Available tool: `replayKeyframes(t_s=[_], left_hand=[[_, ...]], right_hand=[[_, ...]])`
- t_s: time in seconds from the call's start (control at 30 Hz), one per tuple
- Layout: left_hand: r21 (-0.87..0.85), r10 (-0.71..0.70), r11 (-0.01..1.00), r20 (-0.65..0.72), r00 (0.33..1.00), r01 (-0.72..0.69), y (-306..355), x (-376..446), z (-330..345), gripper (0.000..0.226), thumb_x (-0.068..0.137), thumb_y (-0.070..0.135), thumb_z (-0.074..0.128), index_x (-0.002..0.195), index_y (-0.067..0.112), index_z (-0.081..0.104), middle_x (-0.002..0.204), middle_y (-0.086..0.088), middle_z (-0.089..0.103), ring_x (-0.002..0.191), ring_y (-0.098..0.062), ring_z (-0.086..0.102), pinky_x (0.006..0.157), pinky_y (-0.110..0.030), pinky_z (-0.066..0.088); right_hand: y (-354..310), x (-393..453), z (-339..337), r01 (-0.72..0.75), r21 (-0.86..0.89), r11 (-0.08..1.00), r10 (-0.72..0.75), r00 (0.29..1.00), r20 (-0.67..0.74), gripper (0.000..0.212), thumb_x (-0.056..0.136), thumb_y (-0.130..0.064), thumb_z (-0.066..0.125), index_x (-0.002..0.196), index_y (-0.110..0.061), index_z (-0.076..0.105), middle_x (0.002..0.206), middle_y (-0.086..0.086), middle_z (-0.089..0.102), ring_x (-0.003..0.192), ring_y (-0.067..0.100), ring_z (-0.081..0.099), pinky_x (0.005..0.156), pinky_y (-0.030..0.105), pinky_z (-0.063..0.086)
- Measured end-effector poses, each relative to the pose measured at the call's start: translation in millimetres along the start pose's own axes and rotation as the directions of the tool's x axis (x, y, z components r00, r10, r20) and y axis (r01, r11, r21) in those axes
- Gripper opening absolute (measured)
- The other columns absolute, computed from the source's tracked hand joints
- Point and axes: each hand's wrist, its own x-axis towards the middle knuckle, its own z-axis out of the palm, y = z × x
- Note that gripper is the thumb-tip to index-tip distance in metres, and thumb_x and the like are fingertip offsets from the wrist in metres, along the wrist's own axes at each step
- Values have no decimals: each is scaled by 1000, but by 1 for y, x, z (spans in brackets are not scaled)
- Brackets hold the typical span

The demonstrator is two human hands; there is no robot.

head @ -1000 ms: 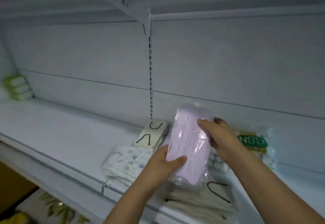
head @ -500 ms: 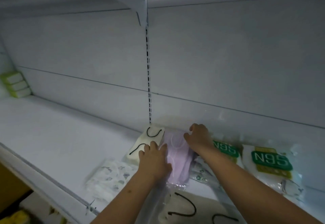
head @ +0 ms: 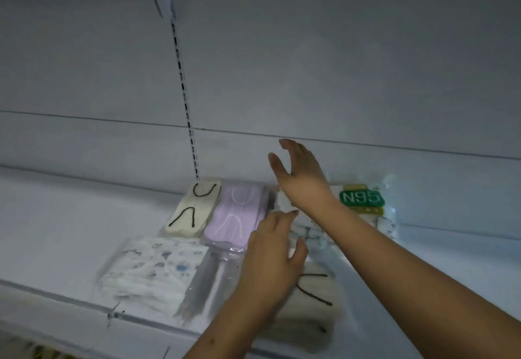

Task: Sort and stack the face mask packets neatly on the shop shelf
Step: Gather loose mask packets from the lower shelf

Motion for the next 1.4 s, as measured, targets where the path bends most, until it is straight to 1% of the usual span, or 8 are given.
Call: replayKeyframes(t_s=[0.27,0.5,0.63,0.73,0.87,1.07,1.2,1.4], left_hand=[[-217,216,961,209,954,-170,75,-101,73,42,101,28,50,143,29,47,132,14,49,121,1,47,100,-24,43],[-358,358,911,445,821,-204,150,-179,184,39,97,21,56,136,21,54,123,8,55,113,-3,51,93,-8,35],[-343,362,921,572,737,-186,167,-213,245,41,97,25,56,137,20,52,123,4,57,107,-9,56,86,-11,42],[-305,284,948,688,668,-89,175,-229,297,40,98,23,57,138,22,51,123,3,55,99,-7,54,72,-1,36],[-170,69,981,753,654,93,170,-234,386,36,96,18,58,133,16,55,119,-7,57,90,-12,60,70,-11,45],[153,-218,975,533,818,160,140,-204,509,39,90,14,59,129,8,57,128,-21,53,117,-35,53,96,-36,42],[371,-76,926,354,932,-65,124,-182,558,38,86,13,56,123,6,60,127,-22,51,120,-41,47,95,-43,39],[421,-1,889,397,918,-181,121,-140,612,39,88,12,55,126,15,61,132,-13,51,127,-33,41,101,-42,36]], right_hand=[[29,-140,-105,-58,-143,988,36,987,-154,54,102,-45,39,146,-11,43,147,8,48,135,22,42,111,29,30],[129,-286,-224,-369,-214,905,264,879,-397,51,104,-42,39,142,-10,49,143,6,53,132,20,47,110,30,33],[192,-362,-272,-507,-138,850,329,719,-612,36,104,-34,39,117,-9,61,114,3,63,107,17,55,95,32,43],[249,-416,-284,-636,28,772,429,487,-760,25,104,-26,37,90,-12,52,86,2,52,76,17,49,68,32,39],[349,-475,-268,-775,252,579,667,273,-694,24,103,-21,36,93,-5,51,78,4,47,63,14,42,55,29,34],[495,-494,-220,-851,55,523,821,484,-304,35,98,-23,52,132,-13,48,131,9,50,85,15,52,71,26,38],[572,-470,-195,-781,-154,605,774,622,-117,61,93,-32,62,145,-13,35,145,12,36,117,30,51,87,35,44],[658,-443,-184,-612,-514,601,643,752,-145,66,91,-12,58,151,-17,30,158,8,25,138,35,32,102,43,39]])
